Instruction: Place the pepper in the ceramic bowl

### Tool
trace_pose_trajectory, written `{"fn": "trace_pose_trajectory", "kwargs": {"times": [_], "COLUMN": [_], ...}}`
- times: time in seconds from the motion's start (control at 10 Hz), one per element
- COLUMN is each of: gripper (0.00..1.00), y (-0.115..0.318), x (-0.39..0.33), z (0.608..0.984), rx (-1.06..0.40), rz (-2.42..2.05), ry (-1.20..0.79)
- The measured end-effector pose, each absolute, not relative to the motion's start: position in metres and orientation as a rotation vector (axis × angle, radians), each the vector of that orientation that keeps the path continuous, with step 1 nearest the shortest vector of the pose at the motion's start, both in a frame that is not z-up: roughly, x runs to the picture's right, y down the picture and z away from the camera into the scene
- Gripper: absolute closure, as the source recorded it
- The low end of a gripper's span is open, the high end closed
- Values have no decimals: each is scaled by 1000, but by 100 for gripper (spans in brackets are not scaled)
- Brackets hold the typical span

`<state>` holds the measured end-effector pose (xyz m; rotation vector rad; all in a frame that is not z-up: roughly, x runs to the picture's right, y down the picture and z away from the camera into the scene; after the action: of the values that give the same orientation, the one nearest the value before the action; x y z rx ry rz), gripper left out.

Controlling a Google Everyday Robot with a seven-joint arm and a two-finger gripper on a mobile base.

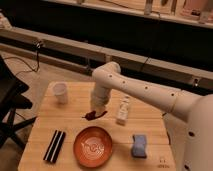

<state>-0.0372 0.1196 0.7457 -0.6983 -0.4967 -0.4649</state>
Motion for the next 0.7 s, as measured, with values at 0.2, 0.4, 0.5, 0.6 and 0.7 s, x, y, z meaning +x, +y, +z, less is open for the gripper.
{"fn": "trace_pose_trajectory", "kwargs": {"times": [0.2, 0.4, 0.5, 0.6, 0.7], "gripper": [98, 89, 80, 72, 71], "y": [144, 172, 182, 193, 195], "x": [-39, -34, -34, -33, -34], "z": [719, 694, 687, 682, 680], "rx": [-725, -763, -785, -812, -803], "rz": [-536, -553, -548, -548, -548], "ry": [-526, -532, -528, -517, -519]}}
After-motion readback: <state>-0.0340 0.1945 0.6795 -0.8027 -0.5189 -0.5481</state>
